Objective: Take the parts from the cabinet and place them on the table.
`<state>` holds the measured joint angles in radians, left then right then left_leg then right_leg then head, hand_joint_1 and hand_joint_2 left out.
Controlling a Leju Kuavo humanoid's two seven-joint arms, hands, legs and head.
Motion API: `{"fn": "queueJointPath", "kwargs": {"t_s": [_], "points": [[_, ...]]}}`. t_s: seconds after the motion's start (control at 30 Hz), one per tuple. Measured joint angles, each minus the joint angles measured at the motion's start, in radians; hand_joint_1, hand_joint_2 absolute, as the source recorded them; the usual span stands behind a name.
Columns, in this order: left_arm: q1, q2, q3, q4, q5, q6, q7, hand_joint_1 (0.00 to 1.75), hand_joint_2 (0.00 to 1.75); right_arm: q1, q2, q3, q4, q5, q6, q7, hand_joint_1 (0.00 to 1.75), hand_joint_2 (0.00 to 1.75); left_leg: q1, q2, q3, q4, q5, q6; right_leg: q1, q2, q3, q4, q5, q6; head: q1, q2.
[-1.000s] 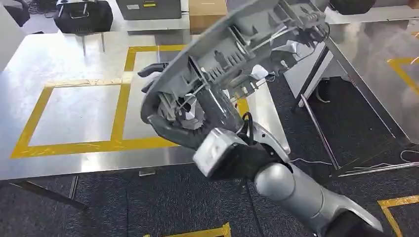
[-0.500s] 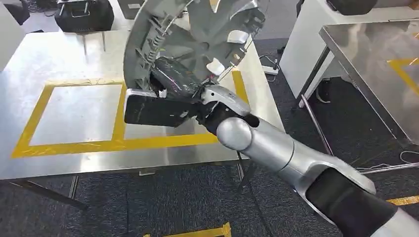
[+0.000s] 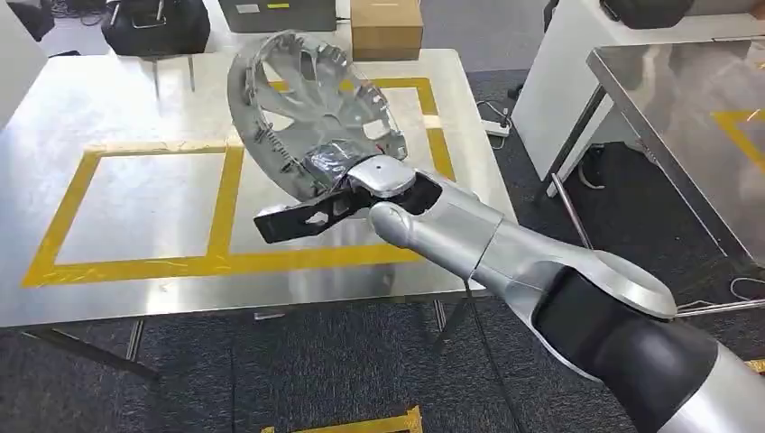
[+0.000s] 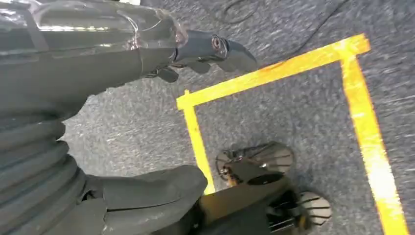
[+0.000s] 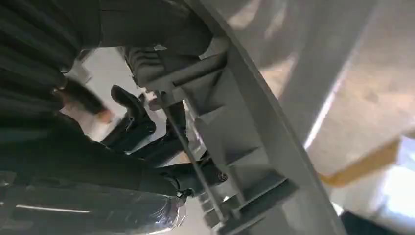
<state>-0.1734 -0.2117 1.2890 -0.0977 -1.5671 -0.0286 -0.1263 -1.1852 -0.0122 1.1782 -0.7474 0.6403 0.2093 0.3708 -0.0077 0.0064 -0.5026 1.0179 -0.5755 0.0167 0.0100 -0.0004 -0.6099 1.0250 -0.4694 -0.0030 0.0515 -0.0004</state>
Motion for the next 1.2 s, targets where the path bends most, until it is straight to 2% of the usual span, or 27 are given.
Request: {"fn": "queueJointPath", "kwargs": {"t_s": [0.3,0.4,0.5,0.67,0.73,0.9,1.07,1.1,1.17,1.2], "points": [[0.014,-0.006,0.0,0.0,0.001,-0.002,-0.003,0.0,1.75,-0.026,-0.01,0.107,0.094,0.173,0.149,0.0,1.75,1.75,-0.001,-0.008,0.001,0.0,0.0,0.0,0.0,-0.003,0.003,-0.001,0.0,0.0,0.003,0.0],[0.015,-0.008,0.0,0.0,-0.001,-0.002,0.004,0.0,1.75,-0.04,-0.019,0.132,0.122,0.212,0.197,0.03,1.75,1.75,-0.001,-0.008,0.002,0.0,0.0,0.0,0.0,-0.003,0.004,-0.003,0.0,0.0,0.004,0.0],[0.016,-0.009,0.0,0.0,-0.001,-0.002,0.003,0.0,1.75,-0.041,-0.031,0.144,0.139,0.229,0.215,0.043,1.75,1.75,-0.001,-0.01,0.002,0.0,0.0,0.001,0.0,-0.003,0.005,-0.004,0.0,0.0,0.005,0.0],[0.017,-0.011,0.0,0.0,-0.001,-0.002,0.0,0.0,1.75,-0.036,-0.044,0.162,0.16,0.236,0.205,0.044,1.75,1.75,-0.001,-0.011,0.002,0.0,0.0,0.001,0.0,-0.005,0.005,-0.004,0.0,0.0,0.005,0.0],[0.017,-0.011,0.0,0.0,-0.001,-0.002,-0.002,0.0,1.75,-0.033,-0.047,0.162,0.163,0.234,0.175,0.042,1.75,1.75,-0.001,-0.012,0.002,0.0,0.0,0.001,0.0,-0.005,0.005,-0.004,0.0,0.0,0.005,0.0],[0.017,-0.011,0.0,0.0,-0.001,-0.002,-0.025,0.0,1.75,-0.019,-0.048,0.142,0.168,0.192,0.008,0.018,1.75,1.75,-0.001,-0.012,0.002,0.0,0.0,0.001,0.0,-0.005,0.005,-0.004,0.0,0.0,0.004,0.0],[0.017,-0.011,0.0,0.0,-0.001,-0.002,-0.034,0.0,1.75,-0.015,-0.05,0.126,0.171,0.174,-0.026,0.017,1.75,1.75,-0.001,-0.011,0.003,0.0,0.001,0.001,0.0,-0.005,0.006,-0.004,0.0,0.0,0.004,0.0],[0.017,-0.011,0.0,-0.001,-0.001,-0.002,-0.042,0.0,1.75,-0.009,-0.05,0.119,0.171,0.153,-0.066,0.013,1.75,1.75,-0.001,-0.011,0.003,0.0,0.001,0.001,0.0,-0.005,0.006,-0.004,0.0,0.0,0.004,0.0],[0.017,-0.011,-0.001,0.0,-0.001,0.002,-0.06,0.0,1.75,0.011,-0.053,0.085,0.161,0.065,-0.23,-0.025,1.75,1.75,-0.001,-0.011,0.003,0.0,0.001,0.002,0.0,-0.005,0.006,-0.004,0.0,0.0,0.005,0.0],[0.017,-0.011,-0.001,0.0,-0.001,0.005,-0.065,0.0,1.75,0.025,-0.053,0.064,0.15,0.006,-0.32,-0.064,1.75,1.75,-0.001,-0.01,0.003,0.0,0.001,0.002,0.0,-0.005,0.007,-0.004,0.0,0.001,0.005,0.0]]}}
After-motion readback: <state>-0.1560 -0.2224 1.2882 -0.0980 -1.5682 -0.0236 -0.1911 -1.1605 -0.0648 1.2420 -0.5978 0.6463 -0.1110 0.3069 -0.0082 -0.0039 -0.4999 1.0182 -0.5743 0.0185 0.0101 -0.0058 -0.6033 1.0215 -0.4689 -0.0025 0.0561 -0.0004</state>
